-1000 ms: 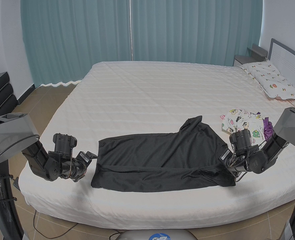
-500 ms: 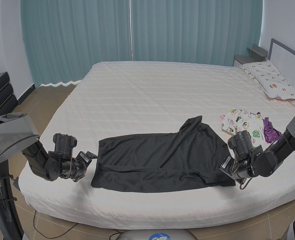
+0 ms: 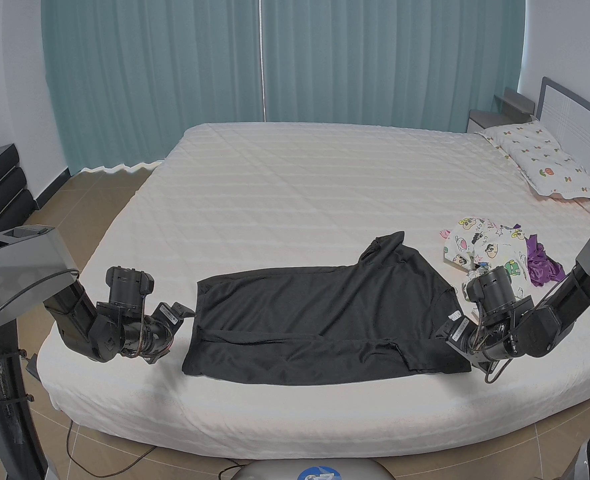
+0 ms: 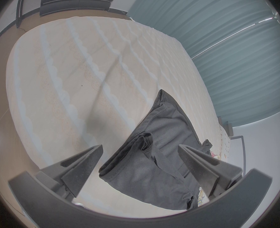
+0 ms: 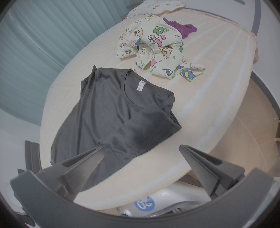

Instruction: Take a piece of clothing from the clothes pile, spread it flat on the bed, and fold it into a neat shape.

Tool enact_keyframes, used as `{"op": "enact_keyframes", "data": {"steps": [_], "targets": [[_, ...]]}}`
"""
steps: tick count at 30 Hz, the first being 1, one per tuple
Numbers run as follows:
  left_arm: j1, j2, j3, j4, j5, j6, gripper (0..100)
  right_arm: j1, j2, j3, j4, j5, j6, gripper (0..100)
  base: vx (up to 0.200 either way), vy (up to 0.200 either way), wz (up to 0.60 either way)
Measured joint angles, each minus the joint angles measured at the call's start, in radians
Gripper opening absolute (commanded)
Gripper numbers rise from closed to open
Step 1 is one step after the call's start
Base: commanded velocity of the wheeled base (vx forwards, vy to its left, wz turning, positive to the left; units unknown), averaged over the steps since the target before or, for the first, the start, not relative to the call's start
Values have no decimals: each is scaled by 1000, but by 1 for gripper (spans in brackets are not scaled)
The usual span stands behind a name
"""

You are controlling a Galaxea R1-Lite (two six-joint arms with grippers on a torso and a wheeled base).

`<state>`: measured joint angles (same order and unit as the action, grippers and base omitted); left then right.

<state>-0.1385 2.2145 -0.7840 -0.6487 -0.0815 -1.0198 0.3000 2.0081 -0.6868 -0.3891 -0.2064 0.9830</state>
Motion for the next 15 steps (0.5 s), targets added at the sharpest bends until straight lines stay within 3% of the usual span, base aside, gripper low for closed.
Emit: {"op": "enact_keyframes", "data": {"steps": [7, 15], "targets": [[0, -6, -23, 12, 0, 66, 100, -55, 28, 2, -143, 98, -109, 100, 0, 0, 0], [-15, 46, -118, 28, 3, 158, 100, -79, 70, -13, -284, 134, -211, 100, 0, 0, 0]]}}
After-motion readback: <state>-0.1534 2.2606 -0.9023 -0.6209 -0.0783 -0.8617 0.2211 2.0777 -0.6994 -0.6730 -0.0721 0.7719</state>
